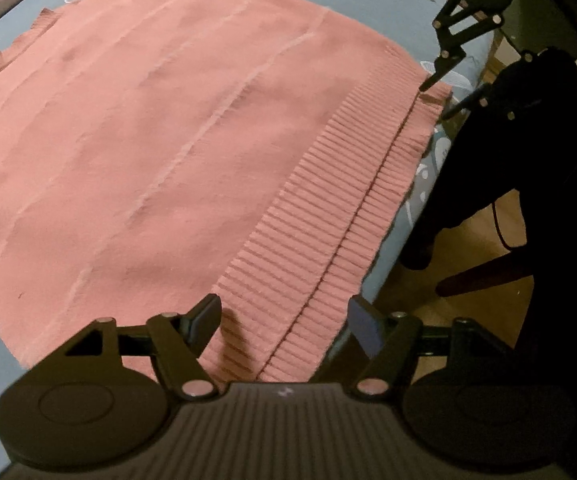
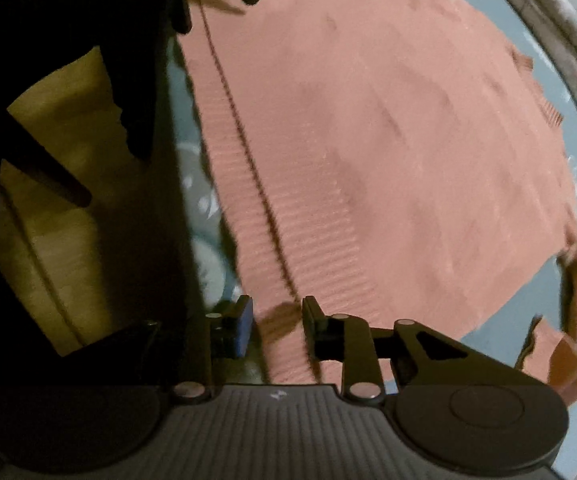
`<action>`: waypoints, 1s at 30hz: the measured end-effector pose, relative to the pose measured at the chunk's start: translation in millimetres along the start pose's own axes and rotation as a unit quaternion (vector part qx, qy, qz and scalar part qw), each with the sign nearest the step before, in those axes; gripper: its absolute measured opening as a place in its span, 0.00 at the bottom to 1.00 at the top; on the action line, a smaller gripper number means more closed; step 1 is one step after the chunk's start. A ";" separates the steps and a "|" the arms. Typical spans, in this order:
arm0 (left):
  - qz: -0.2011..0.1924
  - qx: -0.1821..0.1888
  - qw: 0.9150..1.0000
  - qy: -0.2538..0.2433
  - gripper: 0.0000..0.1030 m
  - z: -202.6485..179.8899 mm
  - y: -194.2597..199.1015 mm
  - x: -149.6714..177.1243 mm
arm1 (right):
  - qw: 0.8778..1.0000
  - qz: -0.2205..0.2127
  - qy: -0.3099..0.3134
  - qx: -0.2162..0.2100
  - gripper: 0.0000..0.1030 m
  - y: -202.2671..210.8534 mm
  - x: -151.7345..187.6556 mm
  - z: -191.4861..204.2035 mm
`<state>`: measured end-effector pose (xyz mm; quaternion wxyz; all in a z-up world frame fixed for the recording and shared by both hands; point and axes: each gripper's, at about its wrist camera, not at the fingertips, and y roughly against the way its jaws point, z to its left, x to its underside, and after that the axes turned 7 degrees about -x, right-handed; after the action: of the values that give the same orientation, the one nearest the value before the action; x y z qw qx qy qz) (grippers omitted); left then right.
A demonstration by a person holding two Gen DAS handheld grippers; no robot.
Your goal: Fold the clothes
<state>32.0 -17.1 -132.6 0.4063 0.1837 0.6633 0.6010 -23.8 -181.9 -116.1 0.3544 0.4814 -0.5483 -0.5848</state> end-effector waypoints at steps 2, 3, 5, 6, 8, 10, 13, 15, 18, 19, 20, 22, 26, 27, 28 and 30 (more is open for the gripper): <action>0.004 0.000 1.000 -0.001 0.68 1.3 0.2 -1.0 | 1.000 0.008 0.010 0.005 0.30 -4.0 4.1 3.2; 0.006 0.000 1.000 -0.001 0.68 1.4 -0.6 -1.8 | 1.000 0.014 0.016 0.012 0.30 -6.9 5.8 5.1; 0.009 -0.003 1.000 -0.003 0.68 0.4 -3.2 -4.6 | 0.999 0.016 0.028 0.021 0.31 -8.1 9.3 7.1; 0.010 -0.003 1.000 -0.002 0.68 -0.4 -5.0 -6.1 | 0.999 0.017 0.034 0.027 0.31 -8.4 10.6 7.6; 0.012 0.001 1.000 0.000 0.68 -0.3 -5.6 -8.4 | 0.998 0.024 0.043 0.037 0.31 -9.7 12.0 8.3; 0.013 0.003 1.000 -0.003 0.68 -2.0 -6.4 -9.6 | 0.998 0.023 0.051 0.041 0.31 -10.6 12.6 9.6; 0.015 0.007 1.000 -0.007 0.68 -4.8 -7.2 -10.7 | 0.994 0.011 0.085 0.062 0.31 -12.5 11.4 21.5; 0.016 0.008 1.000 -0.010 0.68 -6.6 -6.8 -11.2 | 0.992 0.005 0.104 0.074 0.28 -14.5 10.5 29.5; 0.016 0.010 1.000 -0.010 0.68 -7.6 -6.6 -11.4 | 0.992 0.013 0.099 0.080 0.09 -16.6 11.0 31.8; 0.016 0.011 1.000 -0.010 0.69 -6.8 -6.0 -11.3 | 0.991 0.019 0.101 0.086 0.09 -16.4 11.5 32.5; 0.017 0.011 1.000 -0.009 0.69 -6.4 -5.8 -11.5 | 0.992 0.026 0.097 0.081 0.08 -14.1 11.4 32.1; 0.019 0.010 1.000 -0.009 0.69 -5.3 -4.3 -12.4 | 0.994 0.041 0.085 0.053 0.08 -6.7 10.1 25.6; 0.018 0.009 1.000 -0.010 0.69 -5.6 -1.7 -13.4 | 0.994 0.062 0.089 0.003 0.08 3.0 9.4 19.1; 0.017 0.010 1.000 -0.010 0.70 -5.7 -1.3 -13.0 | 0.993 0.069 0.091 -0.010 0.07 2.3 10.3 18.9; 0.016 0.010 1.000 -0.011 0.70 -5.6 -0.8 -12.2 | 0.993 0.075 0.092 -0.021 0.06 1.1 11.2 19.0; 0.014 0.011 1.000 -0.010 0.70 -4.4 0.0 -11.5 | 0.993 0.077 0.080 -0.037 0.04 -2.6 12.5 17.5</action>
<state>35.6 -28.3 -129.2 0.4023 0.2037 0.6630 0.5975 -43.8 -188.0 -122.0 0.4582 0.4695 -0.5320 -0.5353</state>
